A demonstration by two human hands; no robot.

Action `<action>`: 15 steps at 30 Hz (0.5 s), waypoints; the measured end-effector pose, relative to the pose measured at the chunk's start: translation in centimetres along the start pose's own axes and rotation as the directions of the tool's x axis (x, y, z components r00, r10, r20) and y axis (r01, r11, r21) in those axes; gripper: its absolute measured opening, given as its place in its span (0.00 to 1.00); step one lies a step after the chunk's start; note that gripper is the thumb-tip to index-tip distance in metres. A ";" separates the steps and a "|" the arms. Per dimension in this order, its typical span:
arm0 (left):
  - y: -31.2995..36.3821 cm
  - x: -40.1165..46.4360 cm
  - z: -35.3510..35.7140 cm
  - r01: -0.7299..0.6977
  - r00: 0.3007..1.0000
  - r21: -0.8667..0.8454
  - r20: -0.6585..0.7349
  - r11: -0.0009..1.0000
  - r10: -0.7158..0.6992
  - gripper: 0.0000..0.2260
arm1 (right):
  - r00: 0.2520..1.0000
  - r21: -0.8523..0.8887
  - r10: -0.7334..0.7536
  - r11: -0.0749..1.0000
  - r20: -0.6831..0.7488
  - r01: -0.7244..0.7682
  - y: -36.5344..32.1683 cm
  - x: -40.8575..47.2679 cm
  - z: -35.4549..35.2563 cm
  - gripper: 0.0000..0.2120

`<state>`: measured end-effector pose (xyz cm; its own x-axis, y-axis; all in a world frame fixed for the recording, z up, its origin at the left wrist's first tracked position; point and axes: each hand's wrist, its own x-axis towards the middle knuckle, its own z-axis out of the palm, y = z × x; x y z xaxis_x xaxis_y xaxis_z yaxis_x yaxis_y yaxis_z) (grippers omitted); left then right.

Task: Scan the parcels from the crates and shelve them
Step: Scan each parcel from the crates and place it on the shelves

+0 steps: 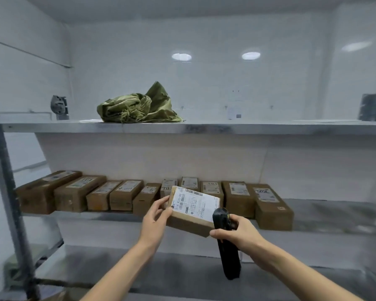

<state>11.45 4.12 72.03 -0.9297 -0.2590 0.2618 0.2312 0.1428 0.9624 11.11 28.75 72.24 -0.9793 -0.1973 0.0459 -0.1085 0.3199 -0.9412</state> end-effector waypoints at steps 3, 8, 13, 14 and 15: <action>1.6 -0.7 4.5 -0.012 0.999 -0.019 0.052 1.000 0.013 0.14 | 1.000 0.000 0.007 1.000 -0.005 -0.007 1.1 -1.3 -4.3 0.22; 2.6 -2.0 10.4 -0.025 0.993 -0.016 0.114 1.000 0.027 0.11 | 0.999 0.017 0.018 1.000 -0.047 -0.017 2.6 -3.7 -10.4 0.27; 2.9 -2.2 15.4 -0.023 0.992 -0.011 0.124 1.000 0.024 0.06 | 0.994 0.029 0.041 0.999 -0.098 -0.038 3.8 -5.6 -14.7 0.29; 3.1 -2.2 16.4 -0.025 0.991 -0.006 0.129 1.000 0.026 0.06 | 0.993 0.032 0.044 0.999 -0.108 -0.040 4.1 -5.9 -15.4 0.29; 3.3 -2.2 17.2 -0.032 0.989 -0.004 0.143 0.999 0.032 0.07 | 0.992 0.035 0.048 0.998 -0.117 -0.044 4.2 -6.2 -16.0 0.29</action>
<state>9.28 21.60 73.38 -0.9533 -0.1148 0.2792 0.2617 0.1467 0.9539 14.00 46.18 73.33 -0.9966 -0.0718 0.0394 -0.0589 0.2956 -0.9535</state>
